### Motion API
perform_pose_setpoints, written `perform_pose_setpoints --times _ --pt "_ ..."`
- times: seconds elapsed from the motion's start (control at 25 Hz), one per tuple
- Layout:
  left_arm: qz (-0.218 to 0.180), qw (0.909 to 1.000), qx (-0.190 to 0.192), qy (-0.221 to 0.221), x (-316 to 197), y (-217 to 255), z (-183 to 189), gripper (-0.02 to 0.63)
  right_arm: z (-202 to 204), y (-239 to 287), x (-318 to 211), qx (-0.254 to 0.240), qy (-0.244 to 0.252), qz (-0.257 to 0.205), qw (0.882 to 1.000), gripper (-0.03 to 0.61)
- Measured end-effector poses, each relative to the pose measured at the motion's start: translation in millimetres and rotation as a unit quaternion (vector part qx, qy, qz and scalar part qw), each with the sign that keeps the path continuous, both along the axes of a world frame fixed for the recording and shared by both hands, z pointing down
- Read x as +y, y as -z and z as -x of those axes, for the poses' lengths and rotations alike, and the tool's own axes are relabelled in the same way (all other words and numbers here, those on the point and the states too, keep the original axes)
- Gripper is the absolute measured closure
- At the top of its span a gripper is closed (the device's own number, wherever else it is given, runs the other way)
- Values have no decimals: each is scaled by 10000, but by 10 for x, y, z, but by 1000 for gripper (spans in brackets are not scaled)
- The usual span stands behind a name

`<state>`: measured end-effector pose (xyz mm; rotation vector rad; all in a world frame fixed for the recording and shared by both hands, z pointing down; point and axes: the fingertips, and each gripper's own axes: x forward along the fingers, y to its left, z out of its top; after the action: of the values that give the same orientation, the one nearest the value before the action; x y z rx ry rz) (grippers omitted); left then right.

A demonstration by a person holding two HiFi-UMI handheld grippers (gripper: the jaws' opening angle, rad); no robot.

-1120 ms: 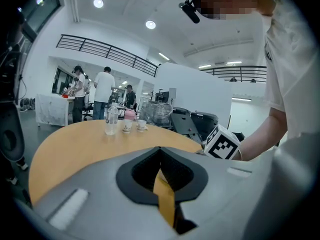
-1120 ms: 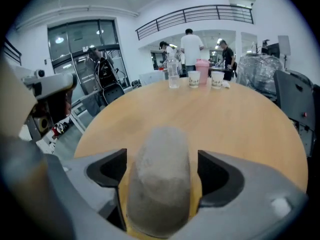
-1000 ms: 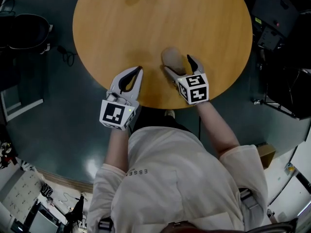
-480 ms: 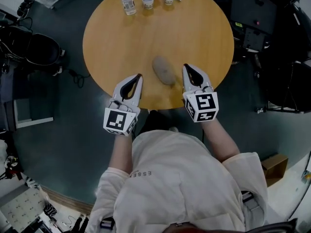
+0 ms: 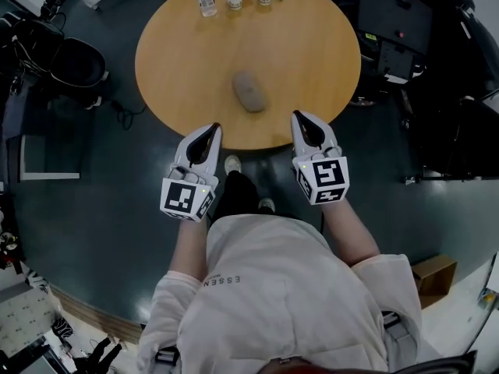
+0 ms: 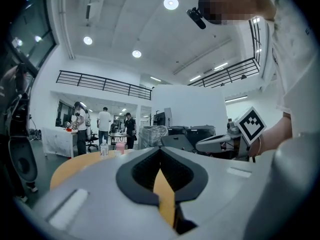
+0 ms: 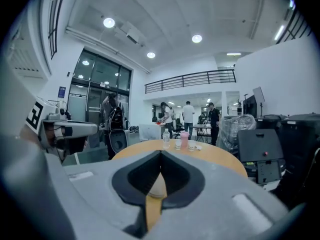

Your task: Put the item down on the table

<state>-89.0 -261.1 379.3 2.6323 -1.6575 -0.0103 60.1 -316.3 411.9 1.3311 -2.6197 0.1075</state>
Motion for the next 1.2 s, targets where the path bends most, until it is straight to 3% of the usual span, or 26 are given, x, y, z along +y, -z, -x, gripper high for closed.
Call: perform_pose_setpoints --times 0.32,0.68,1.2 --pt "190 9998 -7 -84 577 -117 -213 597 -321 -125 551 -95 -114 286 9995 592" --pt "281 9989 77 -358 1228 -178 -185 597 -342 -8 1179 -80 -395 54 9992 592" --pt "43 9989 196 -434 2649 -107 0 597 -259 56 2743 -243 -645 -72 9976 592"
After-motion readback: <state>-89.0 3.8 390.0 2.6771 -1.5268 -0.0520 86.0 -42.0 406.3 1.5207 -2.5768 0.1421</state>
